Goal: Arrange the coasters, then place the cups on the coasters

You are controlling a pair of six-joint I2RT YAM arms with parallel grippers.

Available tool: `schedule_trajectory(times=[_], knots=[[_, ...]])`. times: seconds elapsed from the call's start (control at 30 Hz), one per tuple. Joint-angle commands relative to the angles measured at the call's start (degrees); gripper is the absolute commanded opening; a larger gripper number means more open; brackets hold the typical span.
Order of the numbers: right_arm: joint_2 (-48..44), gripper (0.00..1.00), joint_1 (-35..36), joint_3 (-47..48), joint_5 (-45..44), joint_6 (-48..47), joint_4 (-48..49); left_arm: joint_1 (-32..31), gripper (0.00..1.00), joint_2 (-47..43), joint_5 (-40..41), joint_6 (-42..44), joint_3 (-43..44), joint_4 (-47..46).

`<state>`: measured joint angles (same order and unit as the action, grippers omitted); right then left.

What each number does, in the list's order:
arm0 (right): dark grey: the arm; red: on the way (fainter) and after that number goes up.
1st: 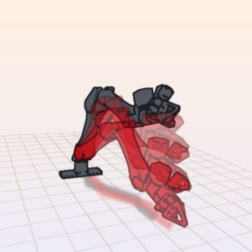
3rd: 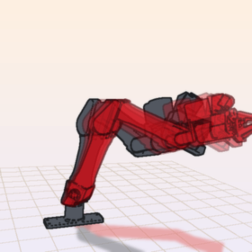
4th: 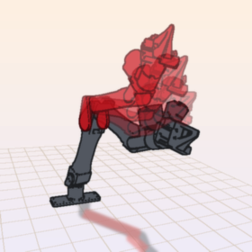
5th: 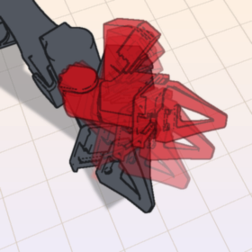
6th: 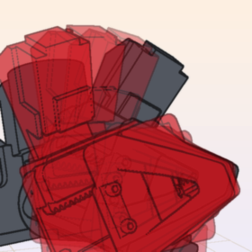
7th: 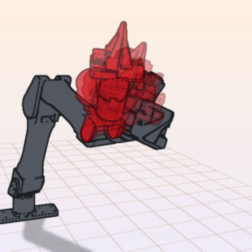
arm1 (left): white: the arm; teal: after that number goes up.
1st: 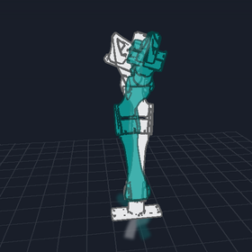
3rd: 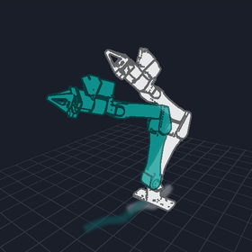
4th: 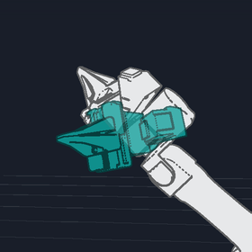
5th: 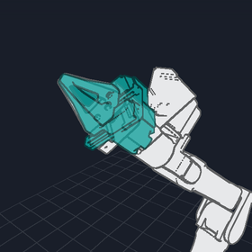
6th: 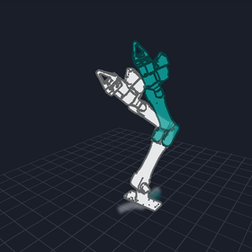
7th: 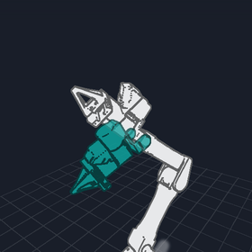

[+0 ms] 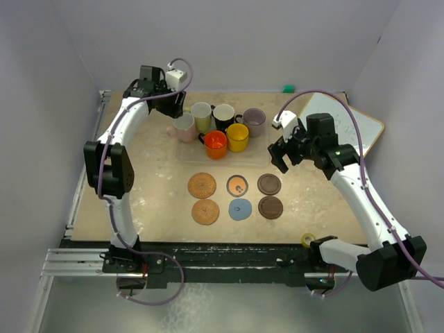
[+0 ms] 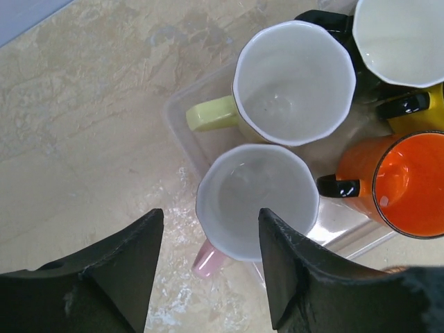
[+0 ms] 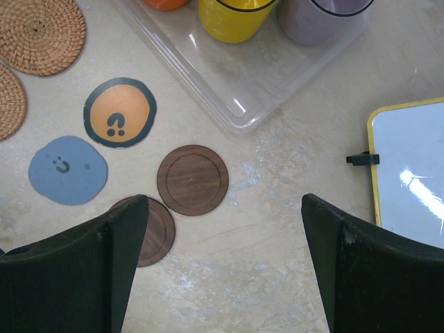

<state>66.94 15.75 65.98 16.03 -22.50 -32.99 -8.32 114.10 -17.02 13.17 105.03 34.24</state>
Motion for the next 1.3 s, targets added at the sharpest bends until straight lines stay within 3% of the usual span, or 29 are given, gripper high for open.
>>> schedule_trajectory(times=[0.0,0.7,1.27], knots=[[-0.6,0.93,0.2,-0.1,1.1,-0.2,0.9,0.3,0.53,4.4,-1.8,2.8,8.9,6.9],[-1.1,0.94,0.2,-1.2,1.5,-1.5,0.5,0.4,0.37,19.3,-4.9,6.0,26.9,18.8],[-0.2,0.95,0.6,-1.1,1.7,-1.8,0.1,0.4,0.24,22.0,-6.6,6.8,28.7,20.4]])
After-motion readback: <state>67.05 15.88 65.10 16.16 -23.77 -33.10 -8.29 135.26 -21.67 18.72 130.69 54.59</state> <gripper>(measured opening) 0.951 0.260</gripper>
